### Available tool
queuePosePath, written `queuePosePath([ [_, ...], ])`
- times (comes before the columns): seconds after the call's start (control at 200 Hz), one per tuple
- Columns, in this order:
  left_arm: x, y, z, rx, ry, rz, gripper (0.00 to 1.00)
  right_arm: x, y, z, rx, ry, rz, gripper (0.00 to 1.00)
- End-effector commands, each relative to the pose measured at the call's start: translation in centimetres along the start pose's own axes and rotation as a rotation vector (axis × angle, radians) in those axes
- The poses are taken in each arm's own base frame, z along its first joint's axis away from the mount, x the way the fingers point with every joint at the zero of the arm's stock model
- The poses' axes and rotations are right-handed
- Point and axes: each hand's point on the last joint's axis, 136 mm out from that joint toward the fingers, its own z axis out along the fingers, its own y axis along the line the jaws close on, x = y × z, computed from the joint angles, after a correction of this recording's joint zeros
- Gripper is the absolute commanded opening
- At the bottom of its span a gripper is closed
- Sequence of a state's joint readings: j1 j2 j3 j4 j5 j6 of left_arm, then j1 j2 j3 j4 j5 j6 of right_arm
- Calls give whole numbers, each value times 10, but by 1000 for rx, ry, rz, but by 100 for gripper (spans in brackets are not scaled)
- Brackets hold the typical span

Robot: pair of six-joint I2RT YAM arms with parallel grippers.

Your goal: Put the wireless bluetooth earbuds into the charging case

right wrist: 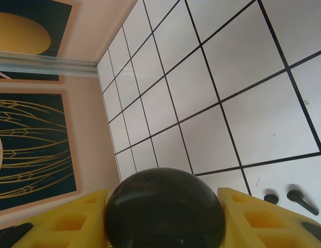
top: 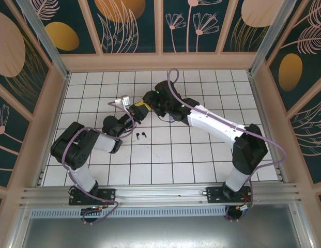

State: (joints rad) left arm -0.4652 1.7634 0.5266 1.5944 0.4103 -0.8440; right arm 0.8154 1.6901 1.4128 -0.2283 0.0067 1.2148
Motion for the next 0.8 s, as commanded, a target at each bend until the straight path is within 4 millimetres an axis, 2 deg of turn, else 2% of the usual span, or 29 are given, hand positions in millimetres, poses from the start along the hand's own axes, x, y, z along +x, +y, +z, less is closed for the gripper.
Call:
queuePosePath([
  [0.0,-7,-9,1,42,-37,10,8,-2,22,-3,-62,-1,8,45],
  [0.07,-7,-10,2,46,-36,8,4,-3,24,-4,-69,-5,5,48],
  [0.11,-7,-9,2,46,-36,4,0,-5,27,-5,-78,-10,0,61],
  [0.175,-7,-10,3,50,-35,-1,0,-13,30,-10,-87,-33,-6,84],
  [0.255,-7,-12,3,55,-30,-2,0,-29,33,-24,-98,-85,-22,97],
  [0.37,-6,-15,3,53,-7,9,0,-52,31,-53,-120,-173,-66,98],
  [0.48,1,-15,5,47,48,28,0,-66,25,-79,-156,-222,-166,98],
  [0.5,-5,-24,5,65,45,43,0,-68,21,-82,-157,-228,-189,97],
  [0.671,3,-37,11,94,158,98,0,-81,-4,-118,-183,-305,-419,95],
  [0.796,9,-49,14,142,248,122,0,-67,-11,-135,-280,-271,-644,96],
])
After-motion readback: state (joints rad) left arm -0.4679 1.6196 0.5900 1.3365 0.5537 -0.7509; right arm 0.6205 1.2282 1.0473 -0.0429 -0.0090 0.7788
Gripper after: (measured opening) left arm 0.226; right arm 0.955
